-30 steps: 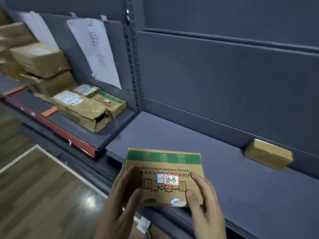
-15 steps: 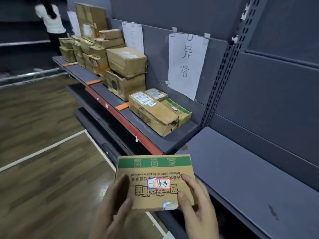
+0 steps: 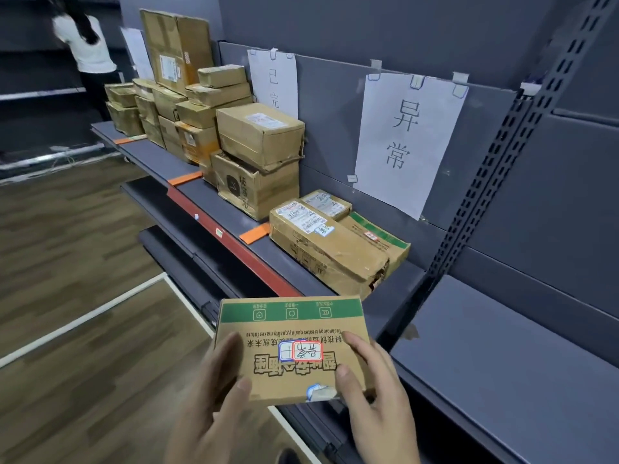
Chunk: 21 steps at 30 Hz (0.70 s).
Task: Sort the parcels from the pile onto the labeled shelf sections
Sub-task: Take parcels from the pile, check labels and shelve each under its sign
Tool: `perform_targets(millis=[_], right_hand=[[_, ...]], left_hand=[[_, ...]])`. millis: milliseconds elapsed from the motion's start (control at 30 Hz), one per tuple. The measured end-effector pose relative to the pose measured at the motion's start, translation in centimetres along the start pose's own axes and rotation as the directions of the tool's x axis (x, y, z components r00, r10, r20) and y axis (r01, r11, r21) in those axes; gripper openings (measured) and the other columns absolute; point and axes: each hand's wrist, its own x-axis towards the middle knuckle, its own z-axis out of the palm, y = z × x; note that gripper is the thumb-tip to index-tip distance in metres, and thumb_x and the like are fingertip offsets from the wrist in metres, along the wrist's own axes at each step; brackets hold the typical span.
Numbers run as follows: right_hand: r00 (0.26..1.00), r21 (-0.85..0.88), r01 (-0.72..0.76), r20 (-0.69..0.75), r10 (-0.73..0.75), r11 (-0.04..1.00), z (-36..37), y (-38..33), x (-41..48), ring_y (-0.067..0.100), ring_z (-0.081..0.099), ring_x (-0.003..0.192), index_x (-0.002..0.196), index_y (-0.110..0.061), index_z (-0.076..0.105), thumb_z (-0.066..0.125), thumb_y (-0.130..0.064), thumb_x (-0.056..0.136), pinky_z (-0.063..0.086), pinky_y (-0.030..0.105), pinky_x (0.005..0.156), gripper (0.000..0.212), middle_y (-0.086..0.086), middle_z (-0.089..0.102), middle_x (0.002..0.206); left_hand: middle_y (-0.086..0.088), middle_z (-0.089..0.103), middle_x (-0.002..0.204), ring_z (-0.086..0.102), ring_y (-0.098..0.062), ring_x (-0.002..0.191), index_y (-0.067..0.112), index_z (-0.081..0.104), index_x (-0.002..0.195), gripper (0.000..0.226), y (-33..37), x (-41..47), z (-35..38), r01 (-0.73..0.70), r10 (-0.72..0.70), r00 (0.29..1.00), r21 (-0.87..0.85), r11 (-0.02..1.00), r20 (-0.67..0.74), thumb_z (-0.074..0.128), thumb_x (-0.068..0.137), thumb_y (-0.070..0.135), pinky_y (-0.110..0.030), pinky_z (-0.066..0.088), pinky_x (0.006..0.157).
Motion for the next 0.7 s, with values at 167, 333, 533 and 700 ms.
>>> perform_targets(millis=[167, 333, 533, 700], right_hand=[[0.998, -0.011, -0.031, -0.051, 0.03, 0.999, 3.8, 0.7, 6.2, -0.003, 0.038, 0.131, 0.116, -0.063, 0.049, 0.059, -0.031, 0.092, 0.042, 0.005, 0.077, 0.042, -0.023, 0.042, 0.142], [0.994, 0.008, -0.001, -0.11, 0.002, 1.0, 4.7, 0.1, 11.6, -0.006, 0.037, 0.132, 0.128, -0.048, 0.051, 0.054, -0.031, 0.096, 0.043, 0.005, 0.082, 0.037, -0.014, 0.039, 0.147], [0.952, -0.039, 0.018, -0.304, -0.029, 0.999, 3.7, -0.7, 18.1, -0.015, 0.02, 0.137, 0.133, -0.038, 0.052, 0.047, -0.027, 0.1, 0.02, -0.005, 0.097, 0.035, -0.015, 0.034, 0.152], [0.882, -0.044, -0.038, -0.472, 0.013, 0.998, 2.4, 0.3, 23.2, -0.006, 0.021, 0.141, 0.132, -0.036, 0.05, 0.042, -0.024, 0.102, 0.021, 0.007, 0.107, 0.033, -0.02, 0.039, 0.147]], left_hand=[[0.011, 0.062, 0.126, 0.055, 0.007, 0.115, 0.025, 0.054, 0.126, 0.05, -0.5, 8.7, -1.1, -0.071, 0.067, 0.992, 0.038, 0.997, 0.104, 0.059, 0.088, -0.006, -0.003, 0.042, 0.086], [0.022, 0.063, 0.119, 0.059, -0.002, 0.112, 0.054, 0.055, 0.115, 0.04, 0.1, 16.7, 0.2, -0.075, 0.054, 0.978, 0.095, 0.993, 0.201, 0.059, 0.085, 0.028, -0.017, 0.046, 0.09], [0.028, 0.064, 0.111, 0.056, 0.015, 0.104, 0.033, 0.049, 0.122, 0.046, 2.8, 24.4, 5.8, -0.056, 0.058, 0.915, -0.015, 0.998, 0.4, 0.036, 0.098, -0.003, 0.0, 0.041, 0.079], [0.031, 0.044, 0.132, 0.034, 0.023, 0.121, 0.038, 0.043, 0.135, 0.044, 1.1, 32.5, 10.5, -0.216, 0.101, 0.837, 0.155, 0.964, 0.538, 0.035, 0.1, 0.012, 0.003, 0.024, 0.096]])
